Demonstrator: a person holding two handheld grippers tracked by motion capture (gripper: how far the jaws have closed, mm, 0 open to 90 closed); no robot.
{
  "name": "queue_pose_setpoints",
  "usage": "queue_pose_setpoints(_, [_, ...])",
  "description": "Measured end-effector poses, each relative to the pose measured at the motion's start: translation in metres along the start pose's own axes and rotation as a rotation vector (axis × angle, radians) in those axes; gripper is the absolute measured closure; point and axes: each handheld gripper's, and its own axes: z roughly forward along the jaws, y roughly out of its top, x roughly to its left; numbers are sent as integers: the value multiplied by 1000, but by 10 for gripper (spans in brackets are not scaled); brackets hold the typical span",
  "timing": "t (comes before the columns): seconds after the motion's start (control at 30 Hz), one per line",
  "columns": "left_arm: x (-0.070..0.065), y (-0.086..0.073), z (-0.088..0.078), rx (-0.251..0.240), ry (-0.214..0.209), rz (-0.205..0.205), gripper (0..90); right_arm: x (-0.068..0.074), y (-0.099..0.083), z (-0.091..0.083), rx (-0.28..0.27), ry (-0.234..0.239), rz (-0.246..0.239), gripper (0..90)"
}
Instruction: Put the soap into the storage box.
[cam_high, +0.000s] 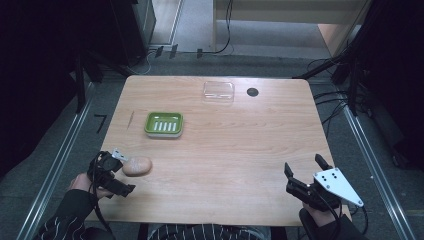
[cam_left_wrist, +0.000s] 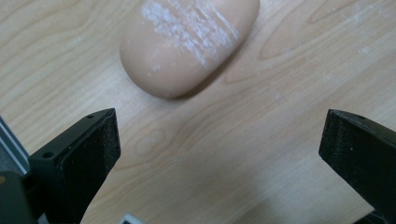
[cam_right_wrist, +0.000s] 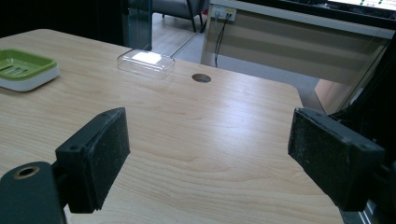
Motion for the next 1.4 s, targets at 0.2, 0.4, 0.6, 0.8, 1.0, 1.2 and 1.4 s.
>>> queue_pose_setpoints(0.2, [9, 5, -1, -31, -16, 12, 0, 1, 1, -1, 0, 0, 7, 134])
queue_pose_setpoints(0.4, [14, 4, -1, -43, -32, 23, 0, 3, 2, 1, 4, 6, -9, 134])
queue_pose_setpoints(0.6, [17, 12, -1, -49, -32, 38, 0, 3, 3, 2, 7, 11, -6, 134])
queue_pose_setpoints(0.8, [20, 20, 2, -48, -37, 61, 0, 4, 3, 4, 10, 18, -14, 134])
queue_pose_setpoints(1.0, [19, 26, 5, -50, -35, 78, 0, 5, 4, 7, 9, 26, -15, 134])
queue_pose_setpoints(1.2, [20, 34, 11, -46, -39, 101, 0, 5, 5, 8, 9, 33, -17, 134])
queue_pose_setpoints(1.4, [22, 46, 18, -32, -56, 129, 0, 5, 5, 8, 10, 33, -16, 134])
